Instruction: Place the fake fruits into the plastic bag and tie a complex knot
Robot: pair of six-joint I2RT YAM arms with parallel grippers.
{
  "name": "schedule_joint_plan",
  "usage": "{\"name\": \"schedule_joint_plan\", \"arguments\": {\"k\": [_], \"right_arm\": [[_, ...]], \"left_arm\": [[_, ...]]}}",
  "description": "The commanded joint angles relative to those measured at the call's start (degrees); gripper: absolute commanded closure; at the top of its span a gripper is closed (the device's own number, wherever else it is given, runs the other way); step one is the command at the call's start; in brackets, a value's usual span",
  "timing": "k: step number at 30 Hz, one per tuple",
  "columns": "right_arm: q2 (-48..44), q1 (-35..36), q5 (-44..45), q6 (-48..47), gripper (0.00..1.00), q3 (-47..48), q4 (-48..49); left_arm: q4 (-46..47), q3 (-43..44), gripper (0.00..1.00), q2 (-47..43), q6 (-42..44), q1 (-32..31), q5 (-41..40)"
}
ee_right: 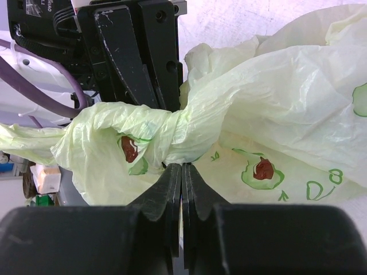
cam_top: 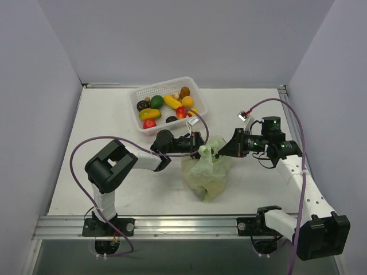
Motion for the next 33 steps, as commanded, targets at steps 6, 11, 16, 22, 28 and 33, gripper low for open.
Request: {"name": "schedule_joint_plan", "arguments": {"k": [6,11,16,22,28,33], "right_arm": [[-0.56,-0.73,-1.15,0.30,1.00,0.14,2.75],[-1.18,-1.00,-1.41,0.03,1.00,-0.38,2.48],[-1.45,-0.91,-1.94,-0.23,1.00,-0.73,2.48],[-1.01,-0.74,-2.91,-0.32,1.00,-0.38,2.57],[0.13,-0.38,-3.00,-0.58,0.91,0.14,2.31],[0.58,0.23,-2.38,-0.84,0.74,0.23,2.22]], "left_arm": [[2.62,-1.69,0.80,-2.38,1.54,0.45,1.49],[0.69,-3.01,0.67,-4.40,2.15,1.95,2.11],[0.16,-2.40,0.70,-4.58,2.59,2.30,2.02],[0.94,0.15,0.97,-2.91,2.16,1.16,2.02],[2.70,1.91,1.00,-1.50,1.10,-0.25,1.67],[3.23,2.17,1.00,-1.24,0.75,-0.60,1.76]]}}
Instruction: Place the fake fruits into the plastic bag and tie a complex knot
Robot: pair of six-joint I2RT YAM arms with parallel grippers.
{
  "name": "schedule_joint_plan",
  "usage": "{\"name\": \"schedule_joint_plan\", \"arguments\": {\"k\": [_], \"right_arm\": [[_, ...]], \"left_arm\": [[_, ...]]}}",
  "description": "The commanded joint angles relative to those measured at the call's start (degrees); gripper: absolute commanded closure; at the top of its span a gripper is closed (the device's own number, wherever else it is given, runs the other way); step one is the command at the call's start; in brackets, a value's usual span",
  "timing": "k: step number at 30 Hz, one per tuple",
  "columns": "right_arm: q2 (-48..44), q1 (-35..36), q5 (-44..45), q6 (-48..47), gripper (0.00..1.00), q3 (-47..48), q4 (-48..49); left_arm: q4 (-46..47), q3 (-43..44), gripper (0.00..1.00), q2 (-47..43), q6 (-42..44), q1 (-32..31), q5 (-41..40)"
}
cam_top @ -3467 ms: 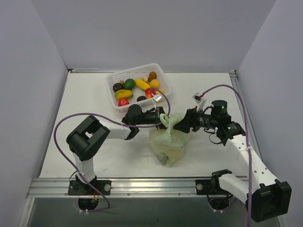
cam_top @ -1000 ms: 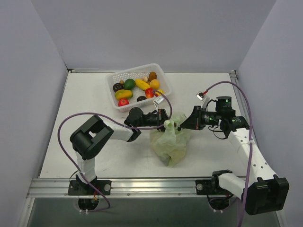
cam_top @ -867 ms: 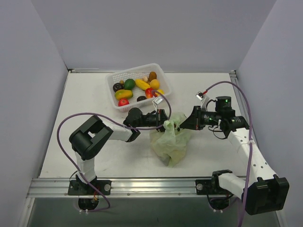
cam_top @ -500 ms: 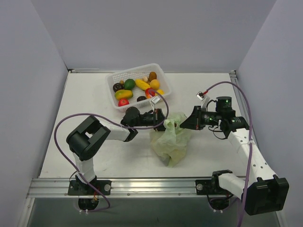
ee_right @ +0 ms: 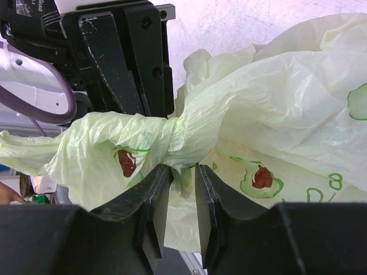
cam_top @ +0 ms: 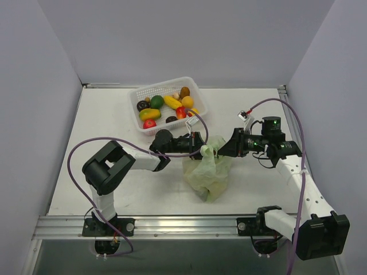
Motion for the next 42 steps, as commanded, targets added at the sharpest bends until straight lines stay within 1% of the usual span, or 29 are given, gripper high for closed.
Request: {"name": "schedule_joint_plan", "arguments": {"k": [1,2,7,13,16,18,21,22,24,27,28,29,30,31,32,33,34,35,36,37,38,39,40,41,42], "right_arm": [[0.55,0.65,-1.64,-0.39,0.73,0.82,0.71],[0.82,0.65,-1.64,-0.47,0.69,0.91,0.62],[0.99,0.82,-3.04,-0.21,0.70,0.56,0.45],[1.52,0.82,-5.06,0.75,0.62,0.47,-0.08],[2.05,0.73,-6.90,2.42,0.63,0.30,-0.08],[2.40,0.73,-7.52,3.39,0.69,0.12,-0.08],[2.66,0.82,-8.93,4.18,0.80,-0.41,0.18],[2.75,0.73,-9.19,4.27,0.89,-0.41,0.18],[2.58,0.73,-9.37,4.10,0.99,-0.58,0.18],[2.23,0.65,-8.85,3.75,1.00,-0.41,0.01],[1.88,0.56,-8.24,3.14,1.00,-0.23,-0.17],[1.70,0.38,-6.66,2.61,1.00,-0.06,-0.26],[1.26,0.12,-6.04,1.73,1.00,0.47,-0.52],[0.56,0.03,-5.08,-0.19,1.00,0.64,-1.13],[0.21,0.12,-4.28,-1.17,1.00,1.08,-1.48],[0.03,0.03,-3.23,-1.87,1.00,1.43,-1.83],[0.03,0.12,-3.05,-3.45,1.00,1.96,-2.27],[0.03,0.12,-3.04,-3.81,1.00,2.23,-2.63],[0.20,0.03,-2.78,-4.25,1.00,2.49,-2.89],[0.46,0.20,-2.61,-4.60,1.00,2.93,-3.50],[0.55,0.21,-2.43,-5.30,1.00,3.11,-3.77],[0.55,0.29,-1.82,-5.66,1.00,3.28,-3.95],[0.47,0.38,-1.38,-6.18,1.00,3.54,-4.91],[0.55,0.38,-1.29,-8.01,1.00,4.07,-5.44],[0.47,0.38,-1.11,-8.82,1.00,4.42,-6.23]], "left_arm": [[4.24,2.41,1.00,0.27,-0.52,-0.78,0.51],[4.41,2.33,1.00,0.18,-0.43,-0.78,0.51],[5.03,1.80,1.00,0.18,-0.35,-0.69,0.07],[5.64,2.32,1.00,0.80,-0.34,-0.60,-0.45],[6.00,2.67,1.00,0.71,-0.35,-0.60,-0.81],[6.35,2.59,1.00,0.62,-0.43,-0.60,-0.72],[6.70,2.15,1.00,0.45,-0.35,-0.43,-1.07],[6.70,2.06,1.00,0.36,-0.26,-0.42,-0.98],[6.61,1.71,1.00,0.10,-0.08,-0.07,-0.81],[5.74,1.10,0.99,-0.78,0.53,0.45,-0.46],[5.12,0.57,0.96,-1.13,0.88,0.80,-0.20],[3.20,0.04,0.86,-1.75,2.02,1.15,0.76],[1.70,-0.40,0.79,-3.23,2.99,1.68,1.30],[-0.75,-2.05,0.75,-4.38,4.30,3.08,1.91],[-3.56,-2.85,0.67,-5.78,7.79,4.13,2.35],[-8.98,-3.99,0.65,-9.01,9.83,5.10,3.40],[-11.90,-5.66,0.62,-10.79,14.11,7.37,3.93],[-18.89,-6.37,0.59,-12.63,16.68,8.53,4.46],[-22.62,-6.81,0.57,-16.48,19.40,9.58,5.94],[-26.83,-6.99,0.55,-18.61,25.87,12.12,6.74],[-36.36,-6.47,0.53,-20.54,29.85,13.27,7.88],[-41.59,-5.86,0.50,-24.21,33.98,14.59,9.55],[-47.03,-5.07,0.48,-26.08,43.50,15.74,10.08],[-61.62,-1.93,0.47,-27.84,49.86,17.75,9.39],[-70.47,0.98,0.41,-30.55,57.06,17.94,7.99]]}}
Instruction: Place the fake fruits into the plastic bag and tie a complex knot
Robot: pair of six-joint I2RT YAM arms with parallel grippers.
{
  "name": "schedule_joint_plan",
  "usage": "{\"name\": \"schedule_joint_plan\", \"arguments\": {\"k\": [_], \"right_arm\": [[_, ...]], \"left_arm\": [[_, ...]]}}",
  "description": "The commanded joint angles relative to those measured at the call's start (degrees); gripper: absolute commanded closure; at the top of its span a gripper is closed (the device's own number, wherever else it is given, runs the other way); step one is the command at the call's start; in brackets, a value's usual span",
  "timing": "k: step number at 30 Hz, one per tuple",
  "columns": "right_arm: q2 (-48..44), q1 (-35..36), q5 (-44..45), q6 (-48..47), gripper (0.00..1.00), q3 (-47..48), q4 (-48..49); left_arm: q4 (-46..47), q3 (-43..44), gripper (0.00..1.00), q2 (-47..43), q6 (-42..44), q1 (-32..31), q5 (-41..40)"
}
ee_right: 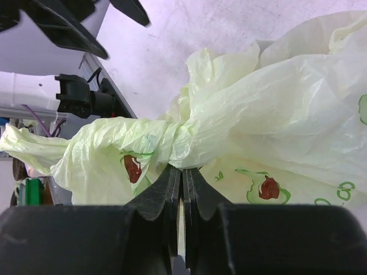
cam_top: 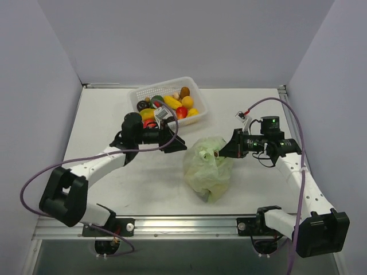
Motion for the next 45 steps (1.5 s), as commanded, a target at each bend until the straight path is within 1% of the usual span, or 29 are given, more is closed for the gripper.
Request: {"name": "schedule_joint_plan", "arguments": {"k": [1,2,3,4,5,7,8,9,10,11,12,13,14,15,16,19,21,26,30,33,34,35,37,38,40,41,45], "right_arm": [[-1.08,0.38,1.66,-5.08,1.00,3.38,-3.85],[-1.17,0.56,2.19,-6.31,1.00,3.99,-4.38],[-1.17,0.65,2.89,-7.02,1.00,4.26,-4.99],[-1.35,0.91,4.38,-7.11,1.00,4.52,-6.04],[-1.35,1.26,5.00,-7.90,1.00,4.96,-6.40],[-1.35,1.96,6.41,-10.27,1.00,5.22,-7.54],[-1.35,2.31,8.16,-10.71,1.00,5.40,-7.90],[-1.44,3.27,9.04,-11.76,1.00,5.40,-8.07],[-1.79,3.72,10.18,-12.38,1.00,5.40,-8.51],[-1.96,4.16,11.94,-12.82,1.00,5.31,-8.69],[-2.14,5.03,12.74,-13.09,1.00,5.31,-8.86],[-2.23,5.39,13.27,-13.52,1.00,5.40,-9.04],[-2.23,5.74,14.58,-13.62,1.00,5.49,-9.30],[-2.40,6.44,15.03,-13.62,1.00,5.58,-9.48],[-2.32,6.80,15.46,-13.70,1.00,5.75,-9.57],[-2.32,7.85,16.96,-13.62,1.00,6.01,-9.57],[-2.23,8.12,17.40,-13.53,1.00,6.19,-9.57],[-2.32,8.73,18.72,-13.88,1.00,6.80,-9.83],[-2.75,9.00,19.25,-14.41,1.00,7.16,-10.18],[-3.37,9.17,19.51,-15.11,1.00,7.07,-10.53],[-3.46,9.35,19.51,-15.46,1.00,6.98,-10.71],[-3.72,9.35,20.03,-15.55,1.00,6.98,-10.97],[-4.07,9.35,20.48,-16.51,1.00,6.90,-11.85],[-4.34,9.17,20.65,-16.95,1.00,6.81,-12.12],[-5.04,9.00,21.44,-18.44,1.00,6.72,-12.99],[-5.30,8.82,21.79,-18.97,1.00,6.72,-13.26],[-6.10,7.15,22.67,-22.57,1.00,7.24,-15.80]], "left_arm": [[-39.02,9.25,0.40,-7.23,41.17,1.66,0.38],[-53.11,14.68,0.38,-8.46,47.86,1.49,0.37],[-57.69,16.64,0.35,-9.08,52.62,1.49,-0.42],[-60.96,18.23,0.27,-9.70,58.32,1.49,-2.34],[-65.78,19.81,0.26,-10.40,60.38,1.40,-3.23],[-68.63,23.42,0.23,-11.54,63.12,-0.09,-5.59],[-70.20,24.48,0.23,-11.90,63.65,-1.14,-9.44],[-70.83,25.36,0.22,-11.90,64.35,-4.11,-11.39],[-71.36,27.28,0.22,-11.90,65.66,-5.79,-13.59],[-71.80,28.08,0.22,-11.73,66.37,-7.90,-17.61],[-71.98,28.96,0.22,-11.72,67.16,-11.57,-19.74],[-72.06,30.54,0.22,-11.55,68.65,-13.70,-21.67],[-72.15,31.51,0.20,-11.03,69.10,-15.46,-25.52],[-72.41,32.39,0.19,-10.50,69.45,-17.13,-27.04],[-72.85,34.49,0.18,-9.97,70.67,-20.11,-28.10],[-74.00,36.96,0.18,-7.60,72.87,-24.95,-33.19],[-74.44,38.72,0.18,-5.93,73.93,-27.59,-37.14],[-74.79,40.13,0.19,-2.50,76.92,-34.62,-42.43],[-74.96,41.09,0.23,0.57,76.76,-36.39,-45.94],[-74.88,42.06,0.32,2.86,75.87,-36.31,-49.55],[-74.97,42.67,0.42,3.21,75.26,-36.22,-50.34],[-74.88,42.68,0.47,3.57,74.82,-36.13,-51.91],[-74.97,41.90,0.63,3.48,73.33,-35.52,-52.89],[-74.97,41.28,0.79,2.87,73.06,-35.26,-53.33],[-74.88,38.92,0.91,2.17,72.71,-34.29,-54.30],[-74.97,38.20,1.00,1.47,72.45,-33.85,-54.30],[-75.05,34.25,1.00,-0.12,70.43,-30.08,-54.30]]}}
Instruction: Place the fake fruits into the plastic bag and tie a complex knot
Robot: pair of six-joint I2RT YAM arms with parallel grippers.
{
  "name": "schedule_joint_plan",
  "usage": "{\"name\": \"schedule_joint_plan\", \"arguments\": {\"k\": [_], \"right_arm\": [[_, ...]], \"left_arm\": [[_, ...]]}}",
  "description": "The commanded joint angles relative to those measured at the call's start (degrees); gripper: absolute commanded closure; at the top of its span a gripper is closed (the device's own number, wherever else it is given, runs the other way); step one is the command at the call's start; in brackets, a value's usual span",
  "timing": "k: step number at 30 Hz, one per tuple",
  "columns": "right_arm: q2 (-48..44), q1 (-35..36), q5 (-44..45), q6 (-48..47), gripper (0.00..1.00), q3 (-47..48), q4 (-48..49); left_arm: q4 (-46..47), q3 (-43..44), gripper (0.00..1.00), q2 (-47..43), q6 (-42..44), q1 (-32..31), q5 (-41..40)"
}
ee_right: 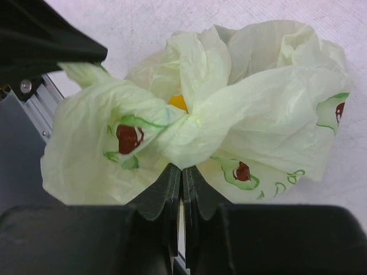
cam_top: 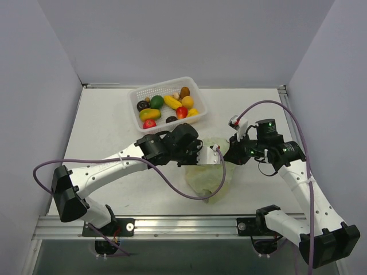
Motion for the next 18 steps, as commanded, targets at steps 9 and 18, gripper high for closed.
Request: {"name": "schedule_joint_plan", "arguments": {"k": [9,18], "right_arm": [[-2.08,-7.54,5.70,-17.12,1.00,3.39,-8.69],[-1.82,-14.12,10.72,-29.17,1.00,-1.53,-8.60]], "left_arm": [[-1.51,-6.98,1.00,-6.56,-6.92,11.67,-0.20],[-1.60,-14.09,1.00,-11.22,-9.48,20.29,2.09]]}}
